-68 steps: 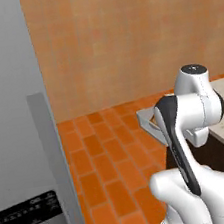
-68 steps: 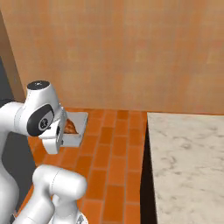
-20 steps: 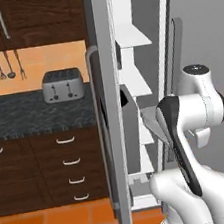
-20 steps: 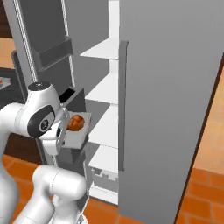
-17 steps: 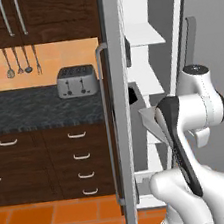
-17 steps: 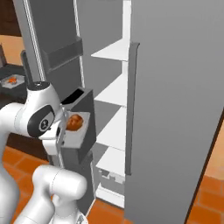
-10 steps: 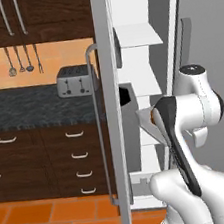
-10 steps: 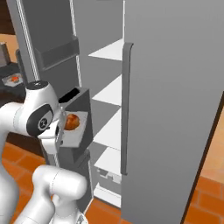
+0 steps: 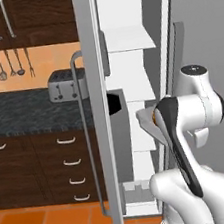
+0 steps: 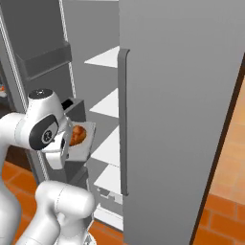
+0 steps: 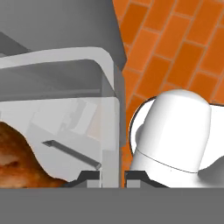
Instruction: Take the meat container that has the chicken drumstick and place it on the second highest rack of the freezer. Then take the vegetable container that has the squash and sweet potato and place it on the highest rack of the freezer.
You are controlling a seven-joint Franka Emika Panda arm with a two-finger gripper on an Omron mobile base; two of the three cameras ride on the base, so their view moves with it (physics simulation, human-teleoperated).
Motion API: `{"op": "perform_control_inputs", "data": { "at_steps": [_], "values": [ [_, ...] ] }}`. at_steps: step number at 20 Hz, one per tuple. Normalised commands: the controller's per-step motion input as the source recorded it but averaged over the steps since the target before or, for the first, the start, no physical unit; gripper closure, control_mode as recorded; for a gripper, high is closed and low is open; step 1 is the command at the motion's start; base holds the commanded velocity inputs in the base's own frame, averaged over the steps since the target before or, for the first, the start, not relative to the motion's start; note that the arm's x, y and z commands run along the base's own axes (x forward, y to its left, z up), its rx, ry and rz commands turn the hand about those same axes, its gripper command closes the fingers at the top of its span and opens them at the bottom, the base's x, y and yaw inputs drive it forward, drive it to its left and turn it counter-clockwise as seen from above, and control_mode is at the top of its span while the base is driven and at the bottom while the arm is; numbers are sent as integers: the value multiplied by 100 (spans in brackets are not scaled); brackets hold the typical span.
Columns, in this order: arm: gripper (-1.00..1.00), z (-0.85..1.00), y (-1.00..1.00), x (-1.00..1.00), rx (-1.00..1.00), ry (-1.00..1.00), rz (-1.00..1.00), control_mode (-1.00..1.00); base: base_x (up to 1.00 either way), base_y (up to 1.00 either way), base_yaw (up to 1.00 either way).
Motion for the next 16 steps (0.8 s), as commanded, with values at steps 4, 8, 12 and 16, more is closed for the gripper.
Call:
{"op": "perform_control_inputs", "data": {
  "at_steps": [4, 8, 12, 16],
  "values": [
    [100, 0, 0, 0, 0, 0, 0, 100, 70, 1, 0],
    [100, 0, 0, 0, 0, 0, 0, 100, 60, 30, -1],
    [100, 0, 0, 0, 0, 0, 0, 100, 28, 15, -1],
    [100, 0, 0, 0, 0, 0, 0, 100, 4, 0, 0]
  ]
}}
